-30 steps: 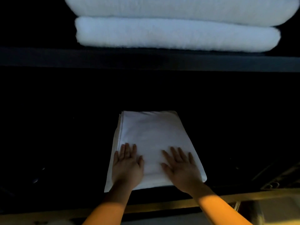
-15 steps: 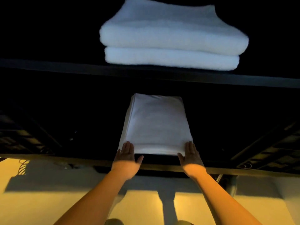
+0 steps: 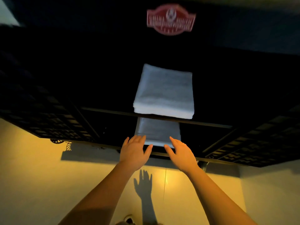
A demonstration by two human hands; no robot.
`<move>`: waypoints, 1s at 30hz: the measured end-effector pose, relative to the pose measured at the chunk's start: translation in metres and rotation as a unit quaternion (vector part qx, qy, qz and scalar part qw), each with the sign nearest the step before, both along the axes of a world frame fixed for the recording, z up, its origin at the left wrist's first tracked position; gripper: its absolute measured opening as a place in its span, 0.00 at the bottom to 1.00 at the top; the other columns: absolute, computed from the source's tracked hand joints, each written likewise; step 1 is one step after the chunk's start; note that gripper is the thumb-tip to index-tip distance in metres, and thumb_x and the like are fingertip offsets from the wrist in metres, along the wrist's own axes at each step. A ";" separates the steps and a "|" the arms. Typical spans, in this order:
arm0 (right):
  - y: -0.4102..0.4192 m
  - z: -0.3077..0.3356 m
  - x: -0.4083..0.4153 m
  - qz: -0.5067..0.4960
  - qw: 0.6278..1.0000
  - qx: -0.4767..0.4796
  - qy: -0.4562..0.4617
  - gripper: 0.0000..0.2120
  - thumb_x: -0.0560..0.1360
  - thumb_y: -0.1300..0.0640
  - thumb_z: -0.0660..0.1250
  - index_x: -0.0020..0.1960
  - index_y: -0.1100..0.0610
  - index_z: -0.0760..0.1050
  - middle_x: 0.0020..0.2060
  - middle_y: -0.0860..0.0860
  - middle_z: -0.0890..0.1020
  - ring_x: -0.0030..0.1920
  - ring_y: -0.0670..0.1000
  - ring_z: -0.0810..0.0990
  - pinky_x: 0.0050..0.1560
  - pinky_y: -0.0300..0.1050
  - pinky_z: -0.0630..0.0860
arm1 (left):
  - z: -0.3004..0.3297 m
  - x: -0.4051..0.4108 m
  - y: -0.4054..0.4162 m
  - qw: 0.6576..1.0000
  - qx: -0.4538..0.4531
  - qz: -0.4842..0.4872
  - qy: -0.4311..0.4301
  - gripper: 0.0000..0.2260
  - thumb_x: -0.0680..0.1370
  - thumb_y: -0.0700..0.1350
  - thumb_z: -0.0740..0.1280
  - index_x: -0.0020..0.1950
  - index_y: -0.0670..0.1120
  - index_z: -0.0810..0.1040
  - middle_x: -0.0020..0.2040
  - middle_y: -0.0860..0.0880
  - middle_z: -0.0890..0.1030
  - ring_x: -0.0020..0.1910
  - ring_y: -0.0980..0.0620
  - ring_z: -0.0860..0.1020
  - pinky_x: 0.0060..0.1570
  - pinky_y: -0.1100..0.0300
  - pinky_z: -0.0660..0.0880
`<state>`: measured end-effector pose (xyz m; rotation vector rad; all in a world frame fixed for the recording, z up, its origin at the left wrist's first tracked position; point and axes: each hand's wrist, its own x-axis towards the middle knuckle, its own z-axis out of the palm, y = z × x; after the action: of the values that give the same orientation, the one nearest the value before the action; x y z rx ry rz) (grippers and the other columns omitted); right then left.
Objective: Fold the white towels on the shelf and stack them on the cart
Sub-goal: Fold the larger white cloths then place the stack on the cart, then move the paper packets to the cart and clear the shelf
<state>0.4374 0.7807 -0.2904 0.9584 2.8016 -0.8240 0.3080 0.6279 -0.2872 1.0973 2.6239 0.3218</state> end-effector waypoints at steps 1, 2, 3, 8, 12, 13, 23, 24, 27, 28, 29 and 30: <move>-0.005 0.024 0.001 0.001 1.000 0.000 0.003 0.30 0.79 0.37 0.52 0.76 0.51 0.59 0.72 0.49 0.68 0.71 0.51 0.66 0.69 0.48 0.64 | 0.023 0.004 -0.007 1.000 0.004 0.006 0.000 0.27 0.81 0.61 0.49 0.77 0.50 0.60 0.75 0.51 0.64 0.75 0.52 0.57 0.73 0.54 0.47; -0.009 0.045 0.004 0.000 1.000 0.003 0.006 0.30 0.79 0.37 0.52 0.76 0.50 0.59 0.72 0.49 0.68 0.71 0.51 0.67 0.68 0.48 0.66 | 0.044 0.009 -0.014 1.000 0.008 0.013 0.000 0.27 0.81 0.61 0.49 0.77 0.51 0.60 0.75 0.51 0.64 0.75 0.52 0.58 0.73 0.54 0.48; -0.013 0.065 0.007 -0.002 1.000 0.007 0.008 0.30 0.79 0.37 0.52 0.76 0.50 0.59 0.72 0.50 0.68 0.71 0.51 0.67 0.67 0.48 0.66 | 0.064 0.013 -0.022 1.000 0.014 0.021 0.000 0.27 0.81 0.61 0.49 0.77 0.51 0.60 0.75 0.51 0.64 0.75 0.52 0.58 0.74 0.53 0.49; -0.027 0.129 0.022 0.009 1.000 0.013 0.020 0.30 0.79 0.38 0.53 0.76 0.50 0.57 0.72 0.51 0.67 0.71 0.53 0.65 0.67 0.50 0.67 | 0.129 0.033 -0.051 0.997 0.051 0.063 0.019 0.26 0.81 0.60 0.53 0.76 0.49 0.62 0.73 0.50 0.67 0.73 0.51 0.63 0.72 0.54 0.58; -0.041 0.150 0.025 0.057 0.998 0.024 0.027 0.30 0.80 0.39 0.53 0.77 0.51 0.56 0.73 0.50 0.65 0.73 0.53 0.62 0.70 0.51 0.64 | 0.148 0.054 -0.069 0.990 0.059 0.122 0.032 0.27 0.81 0.60 0.53 0.76 0.48 0.62 0.73 0.49 0.68 0.73 0.50 0.63 0.71 0.53 0.59; -0.045 0.153 0.025 0.075 0.996 0.024 0.030 0.29 0.80 0.39 0.53 0.77 0.51 0.57 0.73 0.50 0.65 0.73 0.52 0.61 0.71 0.51 0.64 | 0.149 0.060 -0.075 0.988 0.058 0.141 0.034 0.27 0.81 0.60 0.53 0.76 0.48 0.62 0.73 0.49 0.68 0.73 0.50 0.63 0.71 0.53 0.59; -0.141 0.153 0.016 0.282 0.958 -0.005 0.044 0.27 0.80 0.41 0.54 0.75 0.52 0.60 0.71 0.51 0.67 0.70 0.52 0.66 0.67 0.51 0.66 | 0.151 0.124 -0.182 0.930 0.051 0.362 0.048 0.25 0.80 0.60 0.55 0.72 0.48 0.67 0.68 0.49 0.74 0.68 0.50 0.70 0.66 0.53 0.64; -0.156 0.153 0.015 0.307 0.951 -0.009 0.042 0.26 0.80 0.42 0.54 0.75 0.52 0.60 0.71 0.51 0.67 0.70 0.53 0.66 0.67 0.51 0.66 | 0.152 0.133 -0.197 0.919 0.049 0.387 0.049 0.25 0.80 0.60 0.54 0.73 0.48 0.66 0.69 0.49 0.73 0.68 0.51 0.70 0.66 0.53 0.64; -0.207 0.153 0.012 0.375 0.926 -0.008 0.044 0.25 0.80 0.43 0.55 0.74 0.54 0.63 0.70 0.52 0.69 0.68 0.53 0.67 0.66 0.50 0.67 | 0.157 0.160 -0.246 0.888 0.032 0.456 0.059 0.26 0.80 0.60 0.54 0.74 0.49 0.65 0.69 0.50 0.72 0.68 0.51 0.69 0.68 0.53 0.63; -0.226 0.154 0.010 0.397 0.917 -0.006 0.045 0.25 0.80 0.43 0.54 0.73 0.54 0.63 0.70 0.52 0.69 0.68 0.53 0.67 0.66 0.50 0.67 | 0.159 0.169 -0.264 0.875 0.027 0.480 0.064 0.26 0.80 0.61 0.54 0.75 0.49 0.65 0.70 0.50 0.72 0.69 0.51 0.69 0.68 0.53 0.63; -0.247 0.156 0.009 0.420 0.907 -0.006 0.046 0.25 0.80 0.42 0.54 0.73 0.53 0.63 0.70 0.51 0.69 0.69 0.53 0.67 0.66 0.50 0.67 | 0.161 0.179 -0.283 0.861 0.023 0.504 0.068 0.26 0.80 0.61 0.53 0.75 0.49 0.64 0.70 0.49 0.72 0.69 0.50 0.69 0.69 0.53 0.62; -0.268 0.158 0.009 0.442 0.896 -0.008 0.046 0.25 0.80 0.42 0.54 0.74 0.52 0.63 0.70 0.51 0.69 0.69 0.53 0.67 0.66 0.50 0.67 | 0.163 0.189 -0.301 0.847 0.018 0.527 0.071 0.27 0.80 0.61 0.53 0.75 0.49 0.64 0.70 0.49 0.72 0.69 0.50 0.68 0.69 0.52 0.61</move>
<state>0.4464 0.5124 -0.1328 -0.4013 2.8028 -0.7249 0.4969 0.3269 -0.1244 -0.4630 3.0912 0.4988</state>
